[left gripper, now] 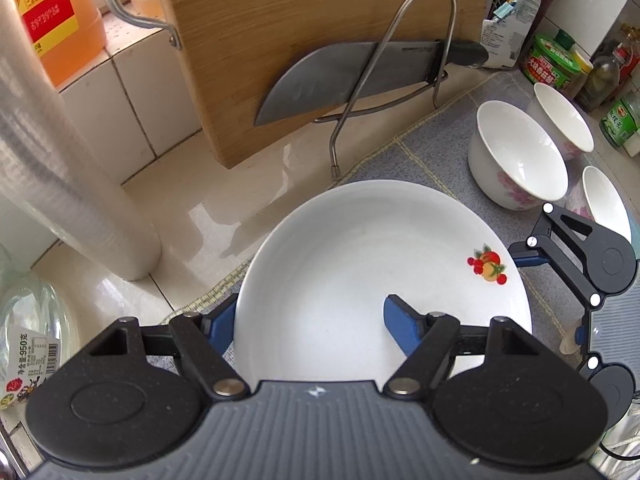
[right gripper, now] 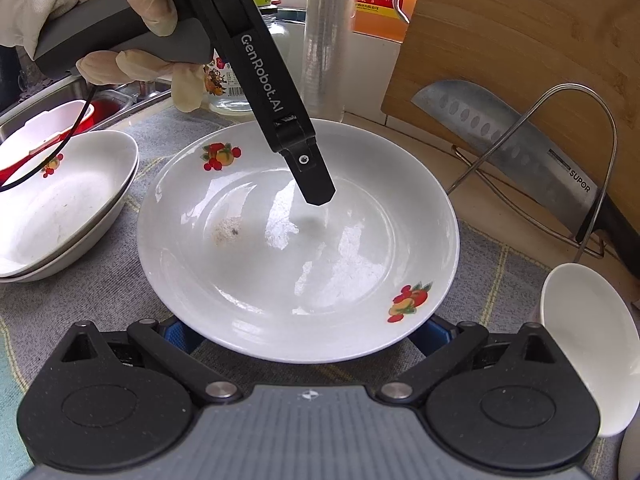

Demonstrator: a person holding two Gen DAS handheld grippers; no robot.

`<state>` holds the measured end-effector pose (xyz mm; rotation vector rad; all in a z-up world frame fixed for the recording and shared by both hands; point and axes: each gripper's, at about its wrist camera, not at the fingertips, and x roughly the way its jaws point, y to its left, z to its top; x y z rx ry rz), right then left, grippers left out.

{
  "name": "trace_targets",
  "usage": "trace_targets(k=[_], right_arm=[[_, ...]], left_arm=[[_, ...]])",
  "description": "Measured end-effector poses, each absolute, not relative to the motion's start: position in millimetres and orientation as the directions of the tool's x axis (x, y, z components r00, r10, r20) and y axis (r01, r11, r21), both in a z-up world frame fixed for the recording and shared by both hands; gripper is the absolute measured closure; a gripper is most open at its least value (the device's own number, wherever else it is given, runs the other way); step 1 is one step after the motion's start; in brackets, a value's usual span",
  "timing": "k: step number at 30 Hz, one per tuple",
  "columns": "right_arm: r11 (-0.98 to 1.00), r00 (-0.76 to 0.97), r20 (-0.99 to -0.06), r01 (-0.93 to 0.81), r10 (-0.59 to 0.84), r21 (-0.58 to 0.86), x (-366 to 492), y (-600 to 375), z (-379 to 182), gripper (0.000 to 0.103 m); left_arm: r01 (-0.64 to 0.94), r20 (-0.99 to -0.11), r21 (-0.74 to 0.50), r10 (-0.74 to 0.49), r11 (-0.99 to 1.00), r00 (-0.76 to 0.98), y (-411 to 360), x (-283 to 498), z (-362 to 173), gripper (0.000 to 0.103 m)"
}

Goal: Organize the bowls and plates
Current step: 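Lift the plate with the left tool and carry it toward the plate stack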

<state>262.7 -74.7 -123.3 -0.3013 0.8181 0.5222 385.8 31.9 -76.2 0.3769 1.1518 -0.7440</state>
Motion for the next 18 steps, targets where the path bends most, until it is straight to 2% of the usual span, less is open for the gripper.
trace_targets(k=[18], right_arm=[[0.818,0.564,-0.754,-0.572,0.338,-0.062,240,-70,-95,0.0]], left_arm=[[0.687,-0.903,-0.094,-0.353,0.721,0.246,42,356,-53,0.029]])
